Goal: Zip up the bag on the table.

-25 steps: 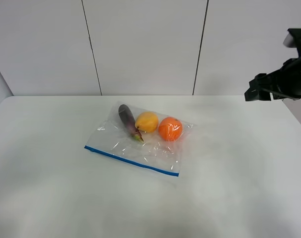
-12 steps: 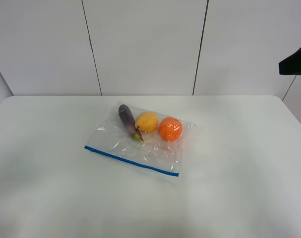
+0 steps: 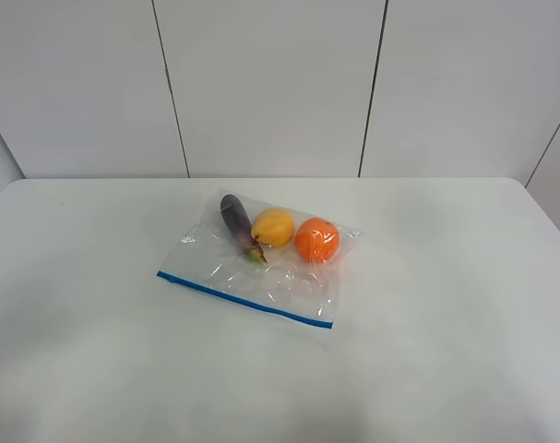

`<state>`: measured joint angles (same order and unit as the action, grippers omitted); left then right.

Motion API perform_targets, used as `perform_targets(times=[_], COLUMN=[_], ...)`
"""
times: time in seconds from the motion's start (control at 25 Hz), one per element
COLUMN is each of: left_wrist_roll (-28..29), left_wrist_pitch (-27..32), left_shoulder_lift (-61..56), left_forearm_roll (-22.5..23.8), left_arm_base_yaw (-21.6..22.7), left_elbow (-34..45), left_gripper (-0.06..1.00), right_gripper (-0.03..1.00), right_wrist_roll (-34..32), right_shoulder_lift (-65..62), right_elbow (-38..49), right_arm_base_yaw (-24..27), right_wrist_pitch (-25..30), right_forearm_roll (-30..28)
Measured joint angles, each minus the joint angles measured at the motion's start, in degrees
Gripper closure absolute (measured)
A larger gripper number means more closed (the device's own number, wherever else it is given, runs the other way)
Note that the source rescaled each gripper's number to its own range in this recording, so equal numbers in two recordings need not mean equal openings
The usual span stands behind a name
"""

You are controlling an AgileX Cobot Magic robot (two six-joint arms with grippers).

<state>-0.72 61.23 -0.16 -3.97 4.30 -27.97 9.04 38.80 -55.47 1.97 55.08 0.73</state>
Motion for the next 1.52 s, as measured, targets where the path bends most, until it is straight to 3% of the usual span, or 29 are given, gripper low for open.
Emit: perform_targets(times=[0.36, 0.6, 1.24, 1.52], left_wrist_roll=[0.0, 0.0, 0.0, 0.0], left_wrist_pitch=[0.0, 0.0, 0.0, 0.0], left_shoulder_lift=[0.0, 0.0, 0.0, 0.0], left_forearm_roll=[0.0, 0.0, 0.0, 0.0], left_arm_base_yaw=[0.0, 0.0, 0.0, 0.0], left_elbow=[0.0, 0.0, 0.0, 0.0], left_gripper=[0.29, 0.29, 0.29, 0.29], right_gripper=[0.13, 0.13, 0.13, 0.13], right_wrist_roll=[-2.0, -4.6, -7.9, -9.5], right_shoulder_lift=[-11.2, -15.7, -34.0, -37.9], right_elbow=[1.4, 3.0, 20.6, 21.4], right_arm_base_yaw=[0.0, 0.0, 0.0, 0.0], right_wrist_pitch=[6.2, 6.1, 6.1, 6.3], right_forearm_roll=[0.0, 0.0, 0.0, 0.0])
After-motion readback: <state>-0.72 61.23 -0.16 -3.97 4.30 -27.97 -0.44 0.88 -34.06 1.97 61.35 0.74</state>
